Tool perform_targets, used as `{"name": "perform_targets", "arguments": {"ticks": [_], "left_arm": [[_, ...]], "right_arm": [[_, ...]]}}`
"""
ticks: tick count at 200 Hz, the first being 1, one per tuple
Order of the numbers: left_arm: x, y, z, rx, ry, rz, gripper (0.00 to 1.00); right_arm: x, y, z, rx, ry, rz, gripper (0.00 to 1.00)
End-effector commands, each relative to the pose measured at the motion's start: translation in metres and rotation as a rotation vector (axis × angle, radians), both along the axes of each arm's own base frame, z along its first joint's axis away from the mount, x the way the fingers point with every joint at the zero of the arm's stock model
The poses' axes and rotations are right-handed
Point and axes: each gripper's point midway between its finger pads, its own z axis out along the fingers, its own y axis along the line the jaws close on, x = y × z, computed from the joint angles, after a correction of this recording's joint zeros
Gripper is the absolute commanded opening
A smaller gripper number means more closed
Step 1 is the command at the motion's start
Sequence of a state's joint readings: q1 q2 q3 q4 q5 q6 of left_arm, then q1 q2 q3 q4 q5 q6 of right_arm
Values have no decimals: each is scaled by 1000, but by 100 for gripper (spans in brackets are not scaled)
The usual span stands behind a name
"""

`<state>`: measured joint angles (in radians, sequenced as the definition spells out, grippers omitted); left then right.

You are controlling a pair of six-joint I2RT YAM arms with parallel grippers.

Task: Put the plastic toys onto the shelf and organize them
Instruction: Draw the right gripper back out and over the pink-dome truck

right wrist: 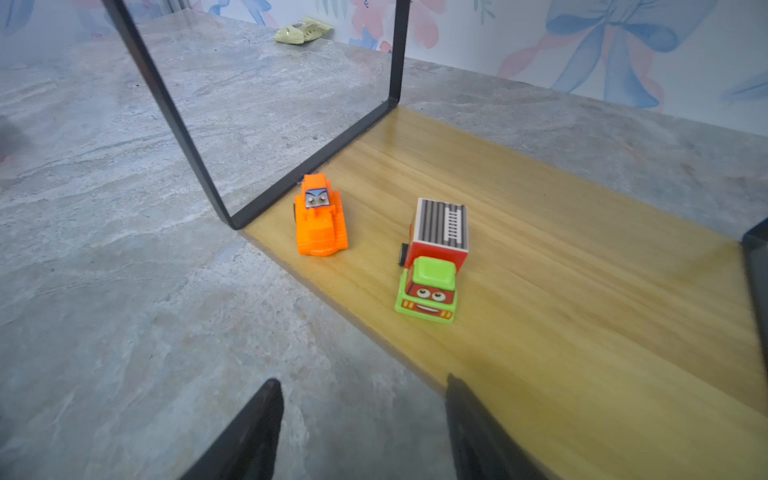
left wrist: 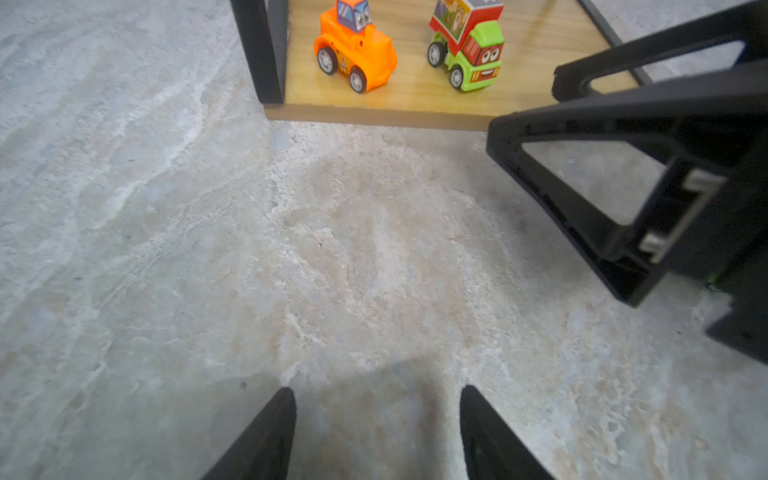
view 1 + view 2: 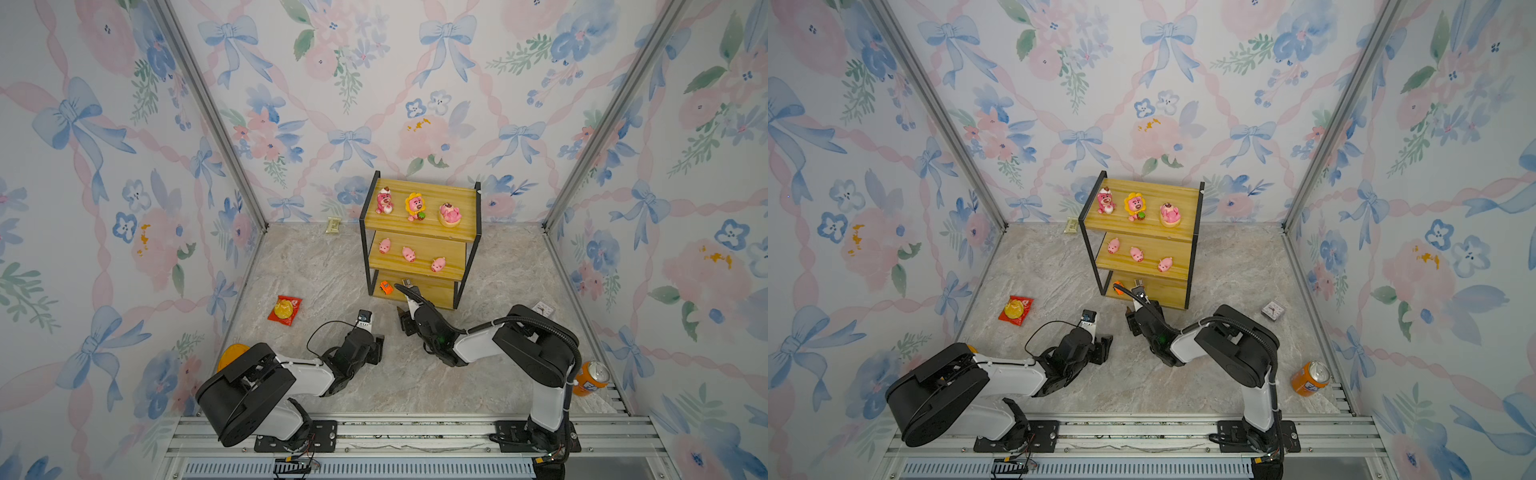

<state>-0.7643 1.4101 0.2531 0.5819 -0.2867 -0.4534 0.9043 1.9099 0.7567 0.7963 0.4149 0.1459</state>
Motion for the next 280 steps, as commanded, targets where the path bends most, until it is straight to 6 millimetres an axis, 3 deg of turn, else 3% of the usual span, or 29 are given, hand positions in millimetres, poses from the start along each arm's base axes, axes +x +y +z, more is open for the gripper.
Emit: {"name": "perform_targets", "arguments": {"ticks": [1, 42, 79, 121, 206, 280], "left_arm": [[1, -2, 2, -8, -6, -1, 64], [0, -6, 6, -29, -9, -7, 64], [1, -13, 3, -20, -2, -22, 65], [5, -17, -2, 0, 5, -30, 65], [5, -21, -3, -6, 13, -33, 65], [6, -19, -4, -4, 15, -16, 65]], "right_arm": [[-13, -3, 11, -42, -25, 42, 64], [-43, -33, 38, -5, 35, 104, 58], [-80, -73, 35, -15, 147, 168, 56], [-96, -105, 22, -21, 162, 129, 54], [-97, -106, -20, -54, 239, 107, 54], [-87, -105, -24, -53, 240, 109, 52]]}}
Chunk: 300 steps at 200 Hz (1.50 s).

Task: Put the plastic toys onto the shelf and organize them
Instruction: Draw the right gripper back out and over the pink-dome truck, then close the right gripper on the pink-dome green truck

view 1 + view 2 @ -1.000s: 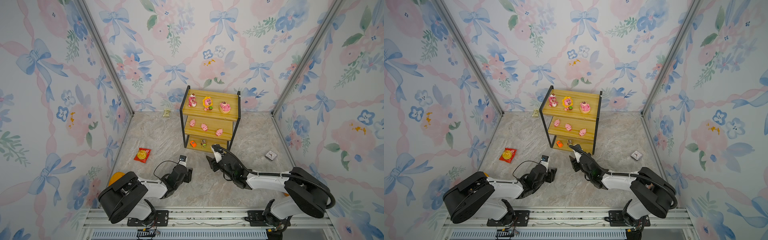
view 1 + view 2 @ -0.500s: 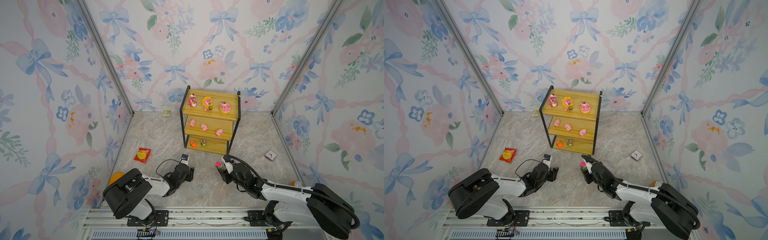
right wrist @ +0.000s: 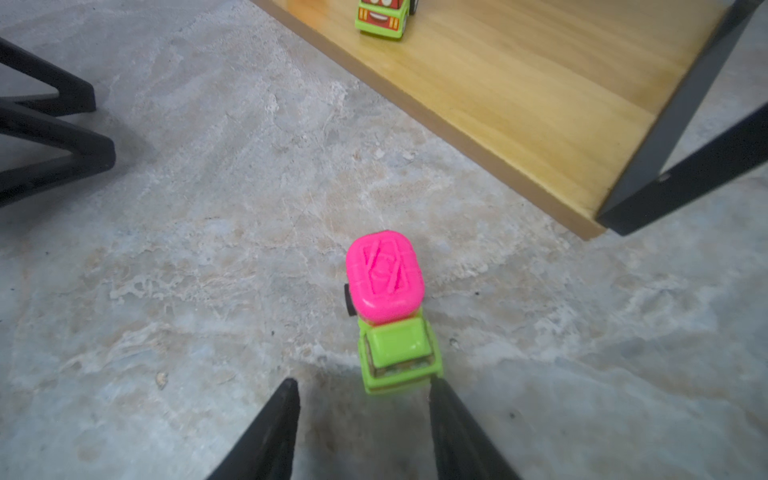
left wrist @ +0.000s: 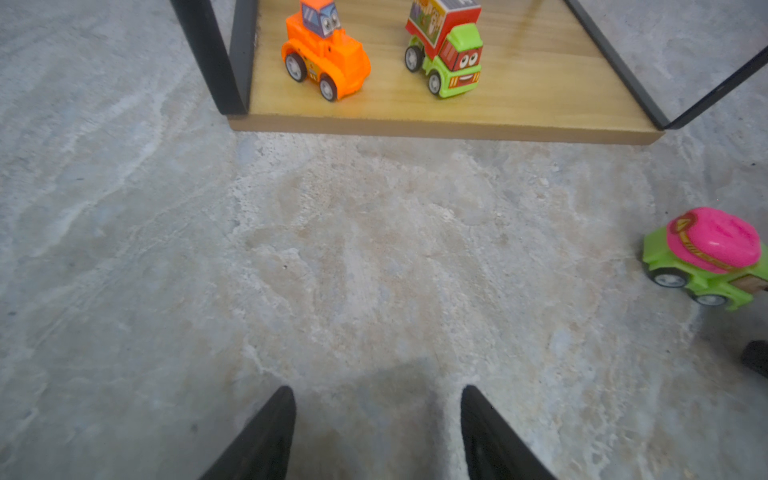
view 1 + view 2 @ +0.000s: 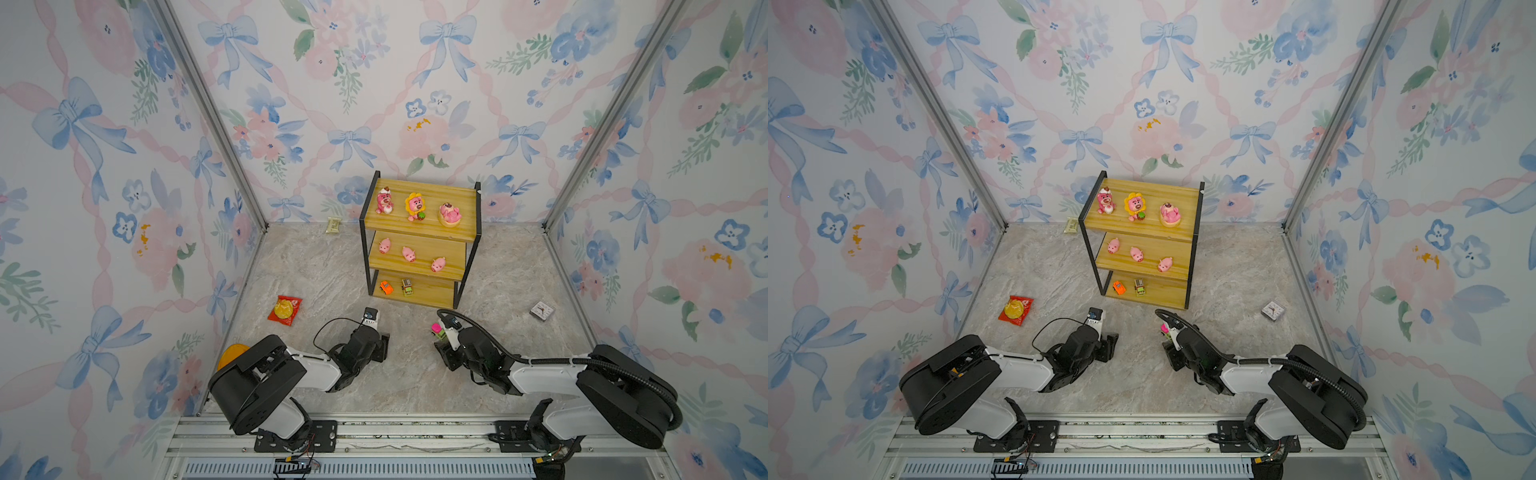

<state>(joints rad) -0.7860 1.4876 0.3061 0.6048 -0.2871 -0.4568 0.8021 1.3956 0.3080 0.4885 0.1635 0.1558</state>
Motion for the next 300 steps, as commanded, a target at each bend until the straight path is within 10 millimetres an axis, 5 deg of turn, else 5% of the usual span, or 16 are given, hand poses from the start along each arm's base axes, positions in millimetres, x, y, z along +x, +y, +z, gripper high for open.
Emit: {"name": "perform_targets", "arguments": {"ticks": [1, 119, 201, 300], "left_arm": [[0, -3, -3, -2, 13, 2, 65], [0, -5, -5, -6, 22, 7, 65], [1, -5, -5, -3, 22, 7, 65], [0, -3, -5, -1, 19, 12, 65]], "right_arm": [[10, 4, 9, 34, -21, -3, 53], [15, 6, 2, 38, -10, 21, 42], [18, 1, 22, 32, -58, 9, 42], [28, 8, 8, 6, -23, 22, 42]]}}
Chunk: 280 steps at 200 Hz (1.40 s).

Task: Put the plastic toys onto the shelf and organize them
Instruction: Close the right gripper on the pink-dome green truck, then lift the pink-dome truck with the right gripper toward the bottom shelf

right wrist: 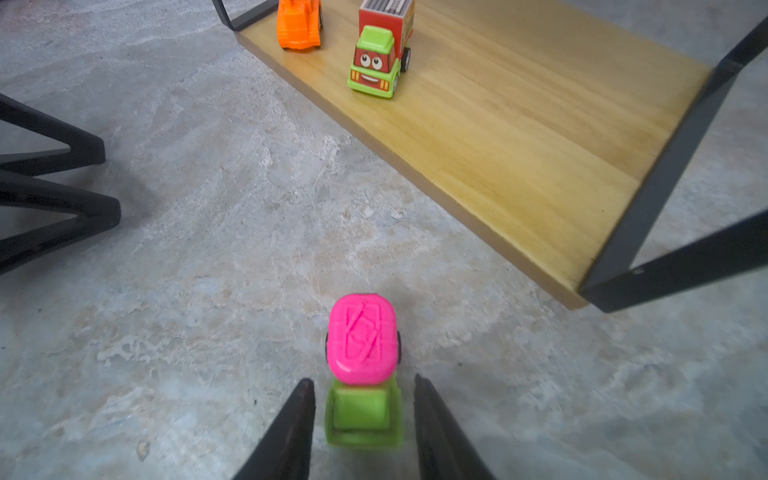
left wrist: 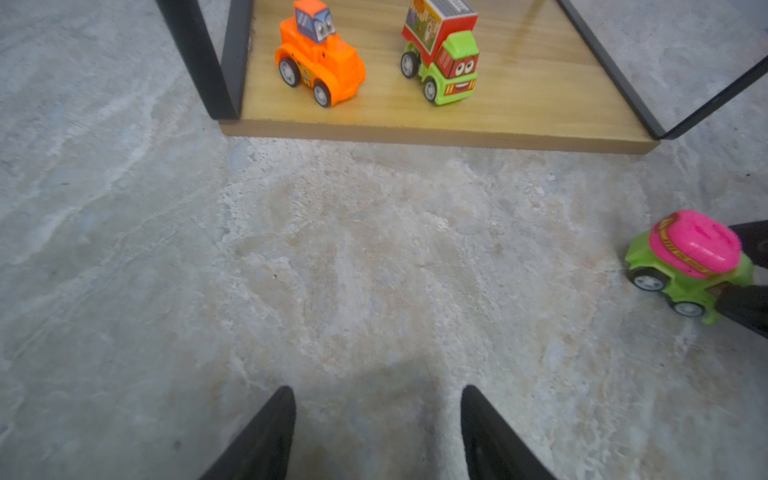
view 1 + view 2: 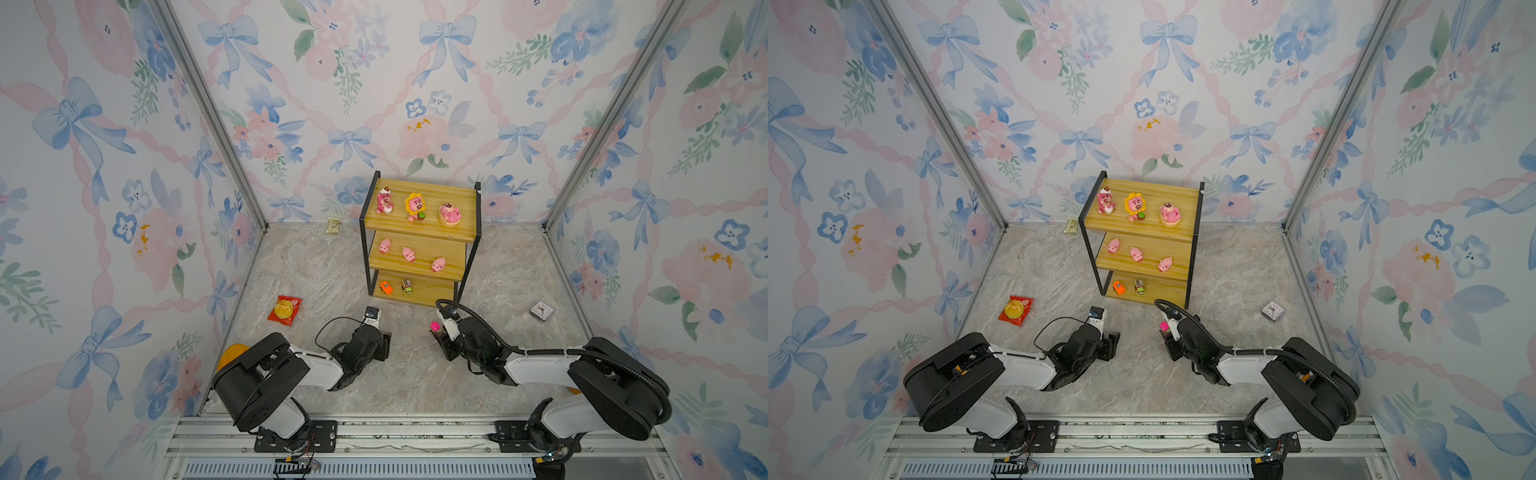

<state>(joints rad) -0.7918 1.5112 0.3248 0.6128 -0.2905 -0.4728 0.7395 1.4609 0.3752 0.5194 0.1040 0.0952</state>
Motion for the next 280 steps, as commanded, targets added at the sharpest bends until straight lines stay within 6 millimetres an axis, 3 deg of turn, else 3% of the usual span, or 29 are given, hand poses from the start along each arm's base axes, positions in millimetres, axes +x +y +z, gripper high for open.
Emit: {"name": "perform_targets", "arguments": {"ticks": [1, 170, 280], "left_arm": [[-4, 2, -6, 13, 19, 6, 65], [-2, 0, -8, 19, 24, 3, 65], [-3, 1, -12, 31, 27, 1, 65]], "right_arm": [[5, 1, 0, -4, 3, 0, 42], [1, -1, -12, 21, 19, -1, 36], [4, 1, -12, 87, 24, -24, 23]]}}
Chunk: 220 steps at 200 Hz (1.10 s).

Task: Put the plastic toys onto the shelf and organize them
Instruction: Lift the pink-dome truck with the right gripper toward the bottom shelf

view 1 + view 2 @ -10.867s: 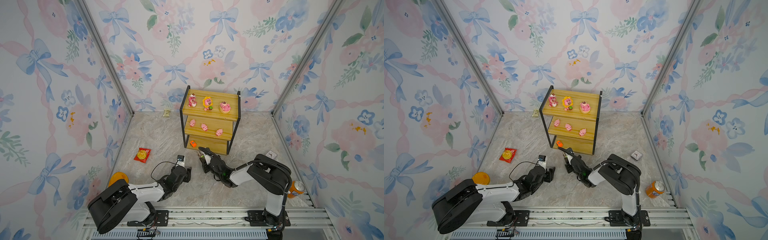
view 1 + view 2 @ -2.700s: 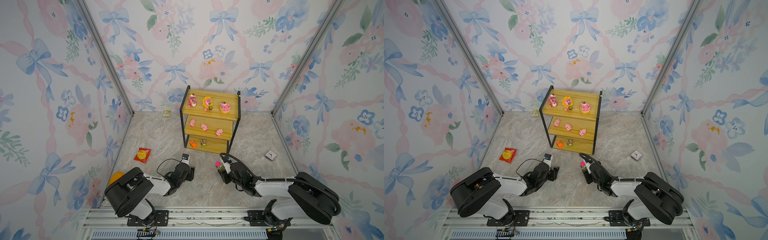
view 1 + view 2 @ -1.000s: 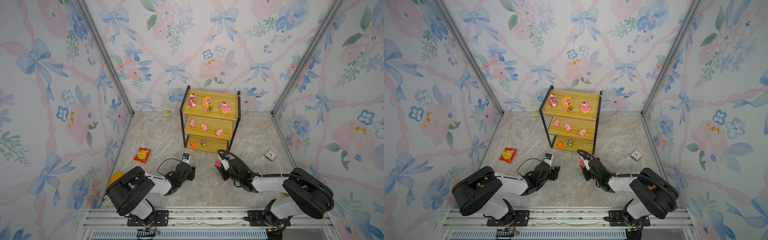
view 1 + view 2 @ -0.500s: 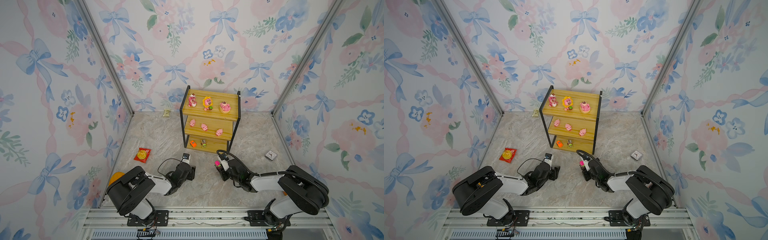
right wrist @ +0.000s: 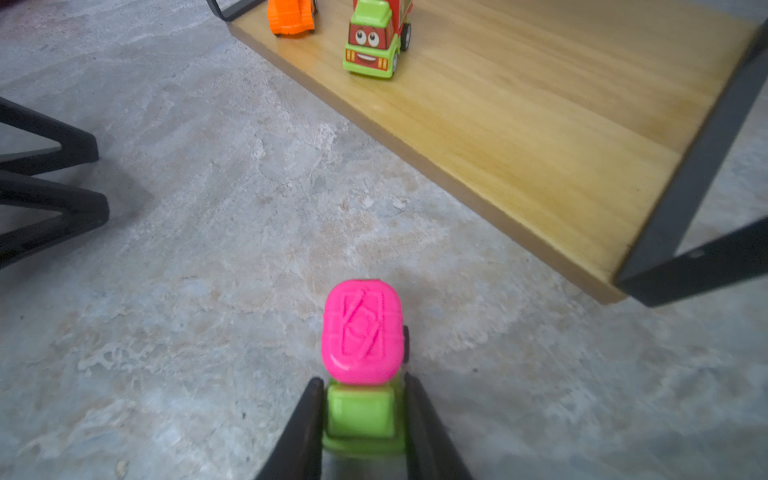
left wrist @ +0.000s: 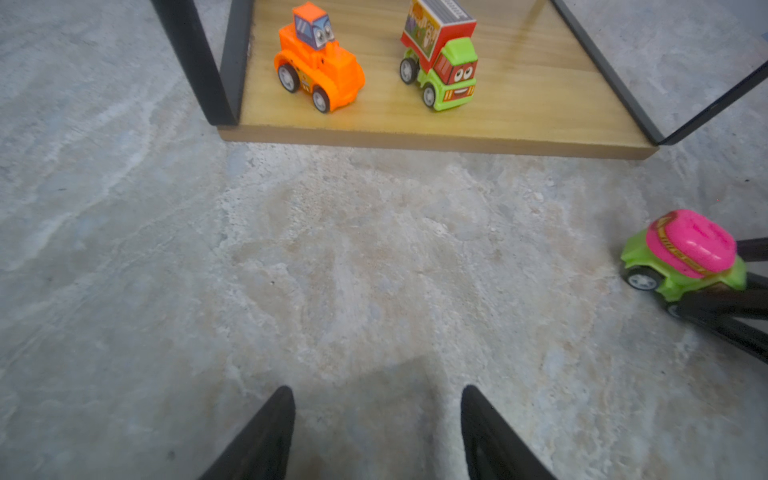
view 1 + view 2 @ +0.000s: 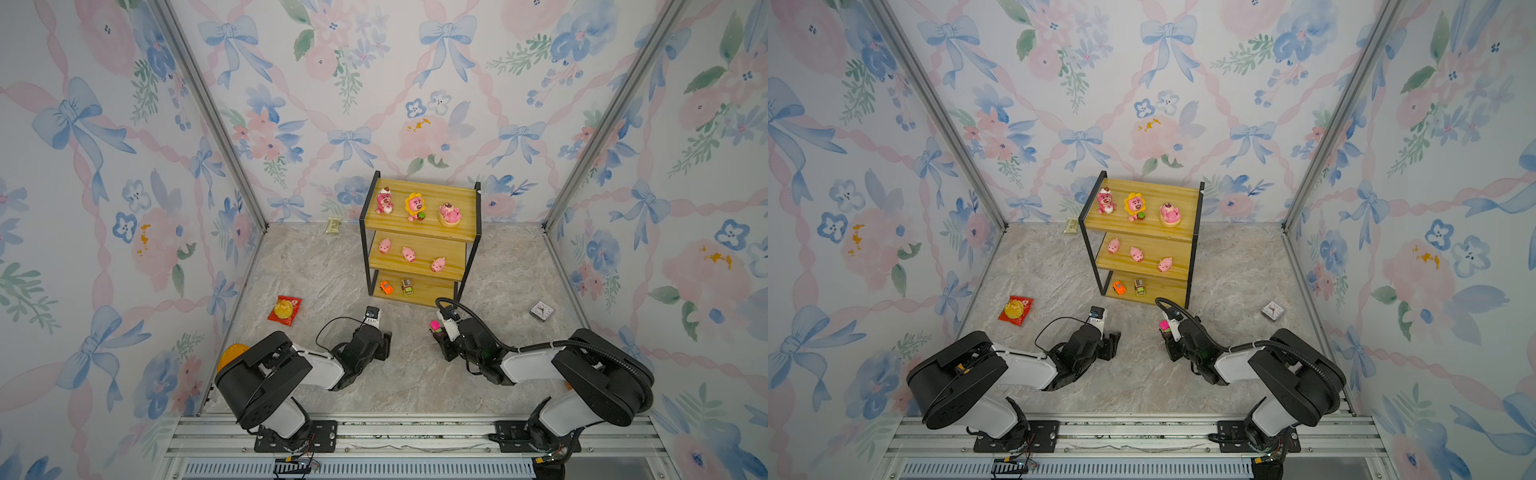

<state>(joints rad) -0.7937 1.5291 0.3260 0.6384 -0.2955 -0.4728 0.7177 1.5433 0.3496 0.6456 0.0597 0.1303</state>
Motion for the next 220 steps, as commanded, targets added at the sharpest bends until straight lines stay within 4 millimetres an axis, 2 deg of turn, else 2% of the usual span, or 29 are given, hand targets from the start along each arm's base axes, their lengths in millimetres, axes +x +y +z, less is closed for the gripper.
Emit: {"name": "perform_targets", "arguments": {"ticks": [1, 42, 89, 149, 158, 161, 168, 220], "left_arm": [[-5, 3, -11, 35, 35, -2, 65], [-5, 4, -11, 40, 31, -3, 65], [-5, 3, -10, 42, 27, -6, 65], [-4, 2, -10, 43, 24, -10, 65], [-4, 3, -10, 44, 24, -9, 65], [-4, 3, -10, 45, 24, -9, 65], [-4, 3, -10, 45, 25, -9, 65], [-4, 3, -11, 49, 25, -9, 65]], "right_arm": [[2, -1, 0, 33, 3, -17, 22], [9, 2, 19, 68, -41, -29, 21], [27, 5, 37, 62, -115, -65, 19], [51, 19, 40, 38, -182, -118, 18], [55, 21, 45, 47, -200, -123, 18], [55, 21, 37, 33, -187, -123, 18], [58, 23, 35, 33, -189, -125, 18], [67, 29, 31, 32, -199, -129, 18]]}}
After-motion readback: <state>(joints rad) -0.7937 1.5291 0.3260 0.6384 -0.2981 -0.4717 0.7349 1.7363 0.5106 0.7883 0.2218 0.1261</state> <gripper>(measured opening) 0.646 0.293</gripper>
